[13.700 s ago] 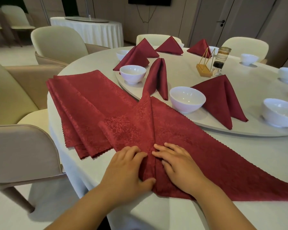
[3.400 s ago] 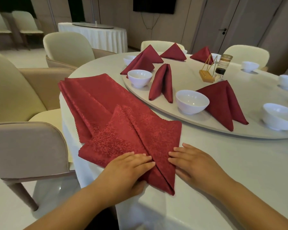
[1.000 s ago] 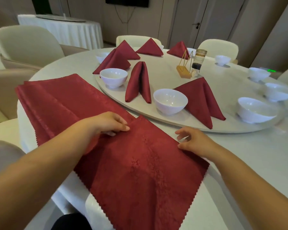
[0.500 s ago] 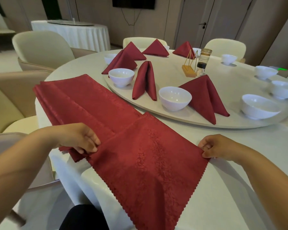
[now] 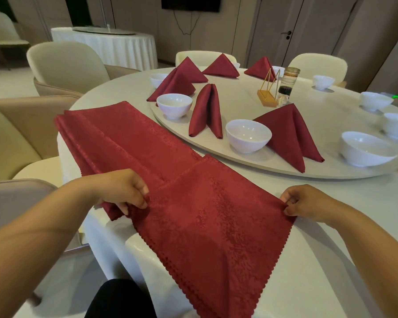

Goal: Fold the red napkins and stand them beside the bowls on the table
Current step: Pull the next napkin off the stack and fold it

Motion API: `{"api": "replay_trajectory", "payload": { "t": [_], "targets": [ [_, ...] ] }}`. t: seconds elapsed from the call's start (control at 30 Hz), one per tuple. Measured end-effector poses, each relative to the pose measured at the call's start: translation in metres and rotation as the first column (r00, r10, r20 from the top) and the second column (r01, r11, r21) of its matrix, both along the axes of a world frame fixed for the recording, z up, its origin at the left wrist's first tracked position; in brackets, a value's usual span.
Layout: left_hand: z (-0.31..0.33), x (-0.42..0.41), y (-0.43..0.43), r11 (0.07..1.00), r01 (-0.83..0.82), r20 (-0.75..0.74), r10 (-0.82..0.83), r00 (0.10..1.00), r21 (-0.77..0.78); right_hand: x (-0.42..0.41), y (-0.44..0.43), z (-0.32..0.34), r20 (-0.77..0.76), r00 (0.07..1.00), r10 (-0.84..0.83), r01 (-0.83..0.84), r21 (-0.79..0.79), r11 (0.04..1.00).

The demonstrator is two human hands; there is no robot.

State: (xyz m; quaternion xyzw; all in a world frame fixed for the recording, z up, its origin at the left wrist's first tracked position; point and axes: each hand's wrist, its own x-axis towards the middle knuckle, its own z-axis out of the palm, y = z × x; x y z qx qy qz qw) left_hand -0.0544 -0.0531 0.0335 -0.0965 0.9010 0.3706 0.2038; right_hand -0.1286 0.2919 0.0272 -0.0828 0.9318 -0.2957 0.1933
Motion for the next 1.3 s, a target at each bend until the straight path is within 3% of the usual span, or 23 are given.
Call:
{"api": "replay_trajectory", "payload": {
  "t": [0.17, 0.4, 0.47, 0.53, 0.6, 0.67, 0.77, 0.83, 0.97, 1.1, 1.23, 1.3],
  "targets": [
    [-0.004, 0.000, -0.009, 0.999, 0.036, -0.054, -0.036, 0.998, -0.011, 0.001, -0.001, 0.000, 0.006, 1.000, 0.010, -0.010, -0.075, 0.997],
    [-0.031, 0.018, -0.011, 0.999, -0.009, -0.389, -0.006, 0.921, -0.036, 0.008, 0.002, -0.020, -0.183, 0.983, -0.003, -0.024, -0.141, 0.990],
    [-0.048, 0.029, -0.014, 0.998, -0.064, -0.569, 0.039, 0.822, -0.025, 0.014, 0.005, -0.026, -0.268, 0.963, -0.017, -0.032, -0.179, 0.983],
    [-0.057, 0.040, -0.011, 0.989, -0.071, -0.749, -0.049, 0.660, -0.127, 0.020, 0.007, -0.032, -0.353, 0.935, -0.030, -0.052, -0.221, 0.974],
    [-0.062, 0.047, -0.007, 0.935, -0.059, -0.809, -0.270, 0.522, -0.350, 0.023, 0.010, -0.038, -0.401, 0.915, -0.033, -0.082, -0.268, 0.960],
    [-0.067, 0.049, -0.006, 0.875, -0.120, -0.812, -0.373, 0.450, -0.469, 0.024, 0.014, -0.042, -0.429, 0.903, -0.026, -0.105, -0.281, 0.954],
    [-0.076, 0.048, -0.009, 0.950, -0.111, -0.846, -0.203, 0.494, -0.292, 0.023, 0.017, -0.044, -0.422, 0.907, 0.002, -0.128, -0.270, 0.954],
    [-0.073, 0.048, -0.009, 0.993, -0.055, -0.806, -0.054, 0.590, -0.107, 0.025, 0.017, -0.041, -0.389, 0.921, 0.013, -0.139, -0.297, 0.945],
    [-0.067, 0.047, -0.005, 0.990, -0.086, -0.686, 0.137, 0.715, 0.109, 0.028, 0.016, -0.037, -0.352, 0.936, 0.019, -0.147, -0.341, 0.928],
    [-0.053, 0.053, 0.010, 0.990, -0.072, -0.691, 0.138, 0.709, 0.124, 0.031, 0.018, -0.035, -0.287, 0.957, 0.032, -0.139, -0.362, 0.922],
    [-0.038, 0.051, 0.051, 0.999, -0.034, -0.779, -0.001, 0.627, -0.028, 0.036, 0.016, -0.028, -0.225, 0.974, 0.020, -0.126, -0.468, 0.875],
    [-0.035, 0.050, 0.079, 0.992, -0.010, -0.748, -0.089, 0.658, -0.127, 0.038, 0.015, -0.023, -0.198, 0.980, 0.028, -0.126, -0.503, 0.855]
  ]
}}
